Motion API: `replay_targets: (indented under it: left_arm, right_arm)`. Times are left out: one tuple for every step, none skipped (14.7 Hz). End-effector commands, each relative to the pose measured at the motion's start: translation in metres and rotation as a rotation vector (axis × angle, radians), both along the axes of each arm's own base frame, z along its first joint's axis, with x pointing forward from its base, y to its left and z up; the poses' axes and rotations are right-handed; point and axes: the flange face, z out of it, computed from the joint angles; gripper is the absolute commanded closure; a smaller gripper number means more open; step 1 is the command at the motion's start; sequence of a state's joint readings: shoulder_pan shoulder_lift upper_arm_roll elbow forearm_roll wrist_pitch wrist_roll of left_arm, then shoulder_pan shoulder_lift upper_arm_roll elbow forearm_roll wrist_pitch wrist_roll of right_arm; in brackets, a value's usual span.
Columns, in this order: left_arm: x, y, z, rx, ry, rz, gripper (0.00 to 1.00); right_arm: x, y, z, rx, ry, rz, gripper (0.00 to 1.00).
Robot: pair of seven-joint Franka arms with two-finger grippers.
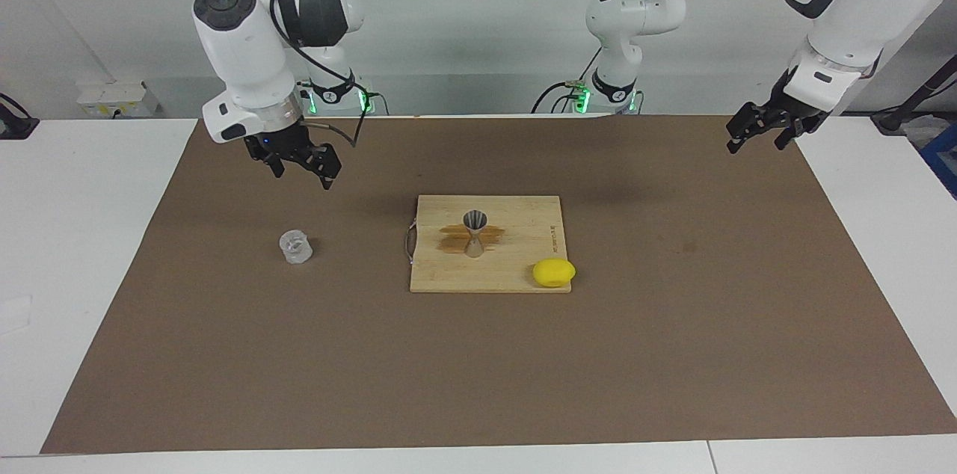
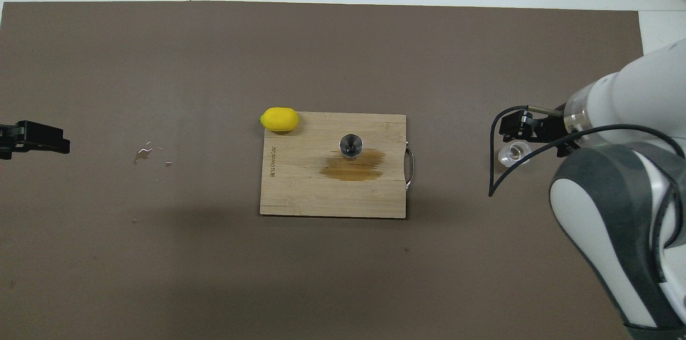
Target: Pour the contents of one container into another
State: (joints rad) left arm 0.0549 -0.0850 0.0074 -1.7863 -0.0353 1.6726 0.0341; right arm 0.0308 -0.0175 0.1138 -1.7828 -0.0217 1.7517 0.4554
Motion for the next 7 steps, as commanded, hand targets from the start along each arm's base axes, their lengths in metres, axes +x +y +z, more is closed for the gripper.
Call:
replay_targets:
  left_arm:
    - [-0.004, -0.014, 0.007, 0.026, 0.013, -0.012, 0.0]
    - [-0.004, -0.014, 0.008, 0.028, 0.011, -0.011, 0.0]
    - [-0.005, -0.013, 0.008, 0.028, 0.011, -0.009, 0.0]
    - [-0.005, -0.013, 0.013, 0.028, 0.01, -0.009, 0.0]
    - [-0.006, -0.012, 0.019, 0.028, 0.011, -0.009, 0.0]
    - [-0.006, -0.01, 0.021, 0.028, 0.012, -0.006, 0.0]
    - [-0.006, -0.011, 0.021, 0.028, 0.012, -0.008, 0.0]
  right_arm:
    - [0.012, -0.014, 0.045, -0.008, -0.008, 0.01, 0.01]
    - [0.01, -0.017, 0.059, 0.0, -0.011, 0.006, 0.01]
    - [0.007, -0.021, 0.069, 0.008, -0.009, -0.001, 0.01]
    - [0.003, -0.024, 0.074, 0.01, -0.008, 0.005, 0.01]
    - [-0.001, -0.028, 0.077, 0.01, -0.002, 0.007, 0.01]
    - [-0.007, -0.031, 0.079, 0.008, 0.013, 0.013, 0.01]
    - [-0.013, -0.033, 0.081, 0.006, 0.031, 0.046, 0.01]
